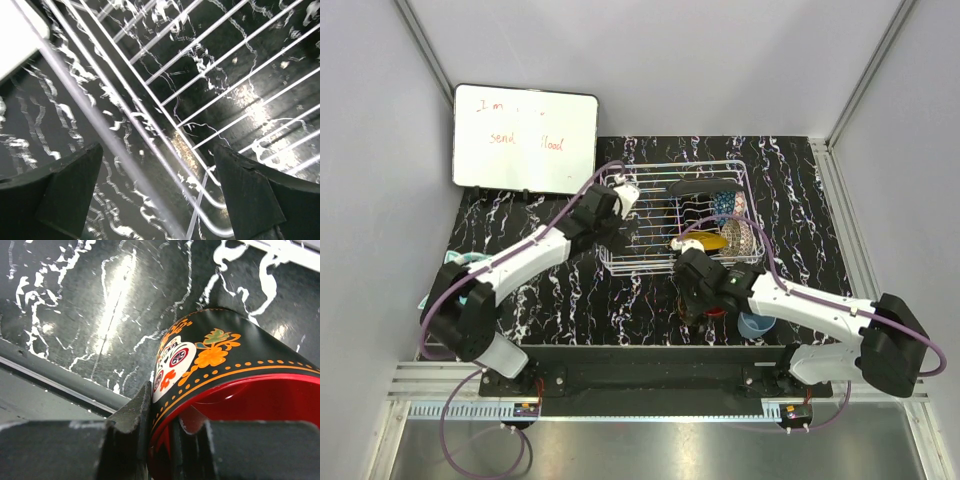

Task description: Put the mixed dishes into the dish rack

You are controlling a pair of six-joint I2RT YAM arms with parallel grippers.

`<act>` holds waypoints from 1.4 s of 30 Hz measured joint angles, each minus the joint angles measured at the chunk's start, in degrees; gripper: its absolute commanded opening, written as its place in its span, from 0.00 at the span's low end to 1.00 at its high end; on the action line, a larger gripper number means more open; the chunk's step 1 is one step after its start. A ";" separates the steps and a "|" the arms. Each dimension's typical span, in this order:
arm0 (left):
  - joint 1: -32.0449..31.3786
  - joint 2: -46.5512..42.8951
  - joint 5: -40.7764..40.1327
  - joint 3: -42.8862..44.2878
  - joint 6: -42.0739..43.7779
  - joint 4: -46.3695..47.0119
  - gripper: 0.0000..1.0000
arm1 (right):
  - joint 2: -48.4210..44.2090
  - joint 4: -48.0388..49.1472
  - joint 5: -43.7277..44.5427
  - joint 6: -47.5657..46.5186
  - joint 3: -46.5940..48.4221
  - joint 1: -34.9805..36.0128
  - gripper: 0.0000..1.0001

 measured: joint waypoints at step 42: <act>27.32 -10.97 86.62 27.80 -12.41 -38.01 0.93 | -6.54 79.91 -11.39 -5.95 2.03 -7.45 0.00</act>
